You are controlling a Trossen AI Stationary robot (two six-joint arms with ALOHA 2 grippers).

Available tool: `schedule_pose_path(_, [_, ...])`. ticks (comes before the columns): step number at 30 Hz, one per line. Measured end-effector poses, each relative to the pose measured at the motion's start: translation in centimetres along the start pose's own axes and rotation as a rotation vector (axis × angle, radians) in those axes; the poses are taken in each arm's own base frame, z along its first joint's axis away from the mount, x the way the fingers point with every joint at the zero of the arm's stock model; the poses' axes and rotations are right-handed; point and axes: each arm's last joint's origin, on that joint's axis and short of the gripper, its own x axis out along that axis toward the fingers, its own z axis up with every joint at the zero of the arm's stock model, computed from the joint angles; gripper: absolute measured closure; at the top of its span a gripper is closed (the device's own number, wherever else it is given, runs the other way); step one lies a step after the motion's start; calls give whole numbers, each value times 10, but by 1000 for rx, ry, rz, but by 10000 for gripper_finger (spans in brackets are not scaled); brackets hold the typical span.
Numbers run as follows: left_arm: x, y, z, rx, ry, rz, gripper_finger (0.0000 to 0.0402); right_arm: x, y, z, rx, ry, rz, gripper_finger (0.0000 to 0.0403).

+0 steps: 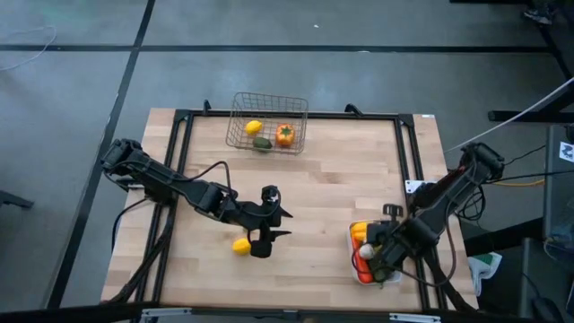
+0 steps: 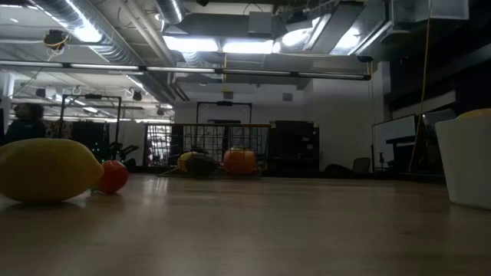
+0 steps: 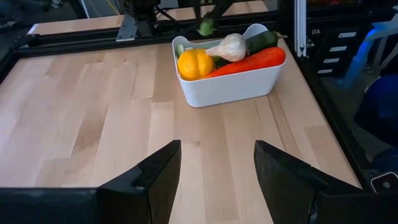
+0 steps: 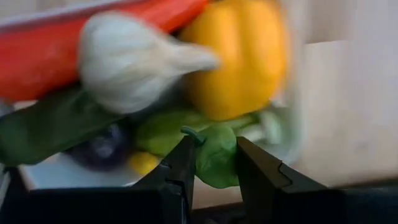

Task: Sort produce into baskets
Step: Put the green bell pepper into the white bin

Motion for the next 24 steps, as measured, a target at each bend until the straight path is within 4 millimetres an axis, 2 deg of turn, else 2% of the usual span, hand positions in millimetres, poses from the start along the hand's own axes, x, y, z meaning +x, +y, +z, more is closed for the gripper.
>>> schedule_pose_path(9, [0, 0, 0, -1, 0, 0, 202, 27, 21, -13, -62, -45, 123, 310])
schedule_pose_path(24, [0, 0, 0, -1, 0, 0, 202, 30, 20, -15, -43, -67, 94, 308])
